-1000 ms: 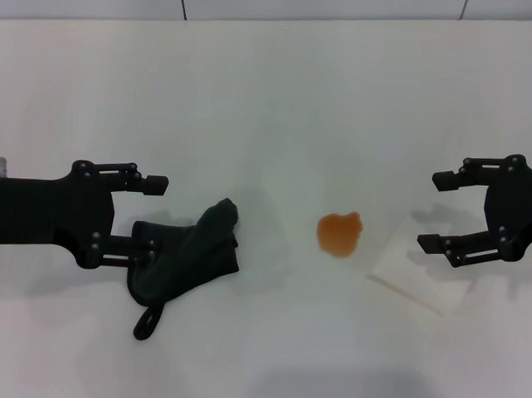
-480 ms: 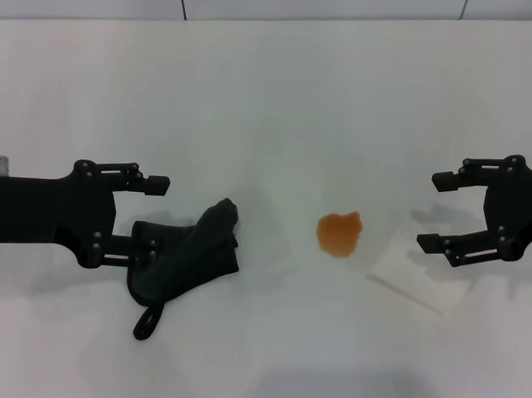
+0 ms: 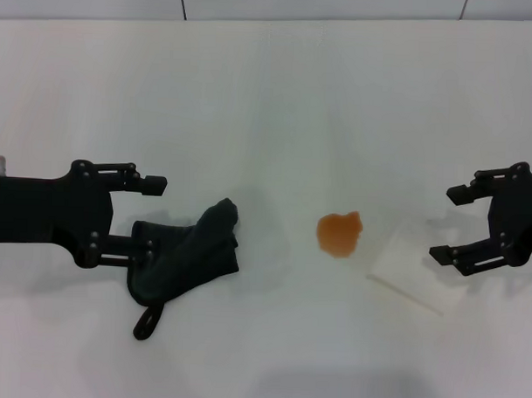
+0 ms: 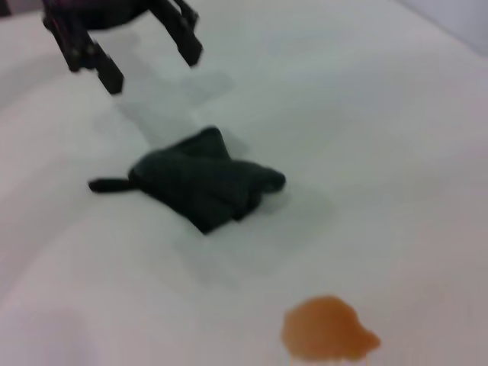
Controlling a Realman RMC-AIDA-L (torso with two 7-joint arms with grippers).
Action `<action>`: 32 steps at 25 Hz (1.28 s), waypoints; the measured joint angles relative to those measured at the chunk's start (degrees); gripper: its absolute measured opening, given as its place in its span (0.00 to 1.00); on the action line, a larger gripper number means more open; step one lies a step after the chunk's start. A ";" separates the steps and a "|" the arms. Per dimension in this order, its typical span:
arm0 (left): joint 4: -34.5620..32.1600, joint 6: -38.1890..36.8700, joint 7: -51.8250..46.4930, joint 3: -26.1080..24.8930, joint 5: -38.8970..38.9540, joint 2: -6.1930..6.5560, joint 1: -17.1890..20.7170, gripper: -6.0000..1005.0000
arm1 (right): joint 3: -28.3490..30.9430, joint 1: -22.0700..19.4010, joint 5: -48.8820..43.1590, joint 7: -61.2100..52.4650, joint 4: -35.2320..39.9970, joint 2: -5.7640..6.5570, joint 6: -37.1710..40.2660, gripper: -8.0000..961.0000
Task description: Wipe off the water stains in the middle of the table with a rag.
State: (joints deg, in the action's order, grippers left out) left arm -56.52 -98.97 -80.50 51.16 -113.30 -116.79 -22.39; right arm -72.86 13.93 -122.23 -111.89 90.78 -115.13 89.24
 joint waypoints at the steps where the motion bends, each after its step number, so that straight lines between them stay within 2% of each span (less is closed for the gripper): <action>1: 0.00 0.00 0.00 0.00 0.00 0.00 0.00 0.76 | -0.76 0.20 -1.19 -1.29 0.94 0.00 0.00 0.88; 13: 0.00 0.01 0.17 0.00 0.04 -0.02 0.26 0.76 | -9.25 5.28 -14.88 -17.01 6.52 -0.08 3.42 0.88; 32: 0.00 0.01 0.43 0.00 0.31 -0.01 0.51 0.75 | -15.65 6.02 -17.46 -20.59 4.62 -0.18 0.80 0.88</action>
State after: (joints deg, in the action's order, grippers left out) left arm -56.52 -98.96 -80.07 51.16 -112.98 -116.80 -21.88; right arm -88.52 19.95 -139.69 -132.48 95.41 -115.31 90.04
